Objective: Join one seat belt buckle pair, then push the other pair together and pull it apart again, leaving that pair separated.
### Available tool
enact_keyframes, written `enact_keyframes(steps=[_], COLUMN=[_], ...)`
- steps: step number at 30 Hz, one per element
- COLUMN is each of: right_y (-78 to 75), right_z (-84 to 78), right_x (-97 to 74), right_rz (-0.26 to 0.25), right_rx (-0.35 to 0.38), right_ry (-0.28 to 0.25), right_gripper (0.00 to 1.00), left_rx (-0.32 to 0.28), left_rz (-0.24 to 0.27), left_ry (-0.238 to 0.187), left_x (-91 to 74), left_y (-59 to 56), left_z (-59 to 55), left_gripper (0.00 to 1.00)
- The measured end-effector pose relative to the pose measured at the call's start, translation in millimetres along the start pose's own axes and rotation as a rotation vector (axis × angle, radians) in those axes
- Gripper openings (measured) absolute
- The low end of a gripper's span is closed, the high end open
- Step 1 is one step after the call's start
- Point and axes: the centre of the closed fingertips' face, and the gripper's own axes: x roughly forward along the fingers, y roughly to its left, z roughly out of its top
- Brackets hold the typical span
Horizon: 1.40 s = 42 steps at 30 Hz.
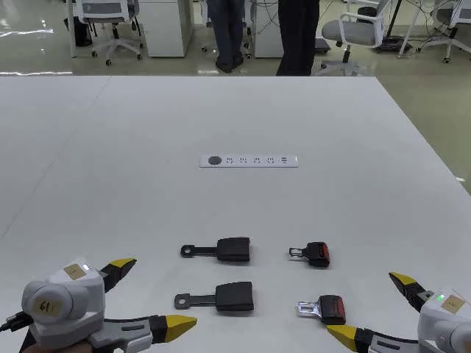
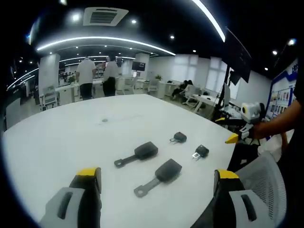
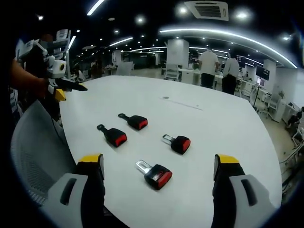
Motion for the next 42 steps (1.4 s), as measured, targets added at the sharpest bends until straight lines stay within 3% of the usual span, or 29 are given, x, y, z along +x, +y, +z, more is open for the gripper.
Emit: enact_keyframes(steps=[20, 29, 42], right_y=[-1.5, -4.2, -2.2], right_z=[-0.2, 5.6, 3.4], right_x=[13.2, 13.5, 0.7], right_rz=[0.030, 0.022, 0.008], right_rx=[-0.006, -0.005, 0.008], right_ry=[0.018, 0.003, -0.006], right_gripper=[0.94, 0.94, 0.95], left_rx=[0.002, 0.007, 0.001], left_rz=[-0.023, -0.016, -0.002], left_ry=[0.018, 0.011, 0.000], left_x=[15.9, 13.8, 2.7], left_y=[-1.3, 4.4, -1.5], left_z=[-0.2, 2.6, 1.4], left_gripper=[1.00, 1.00, 1.00])
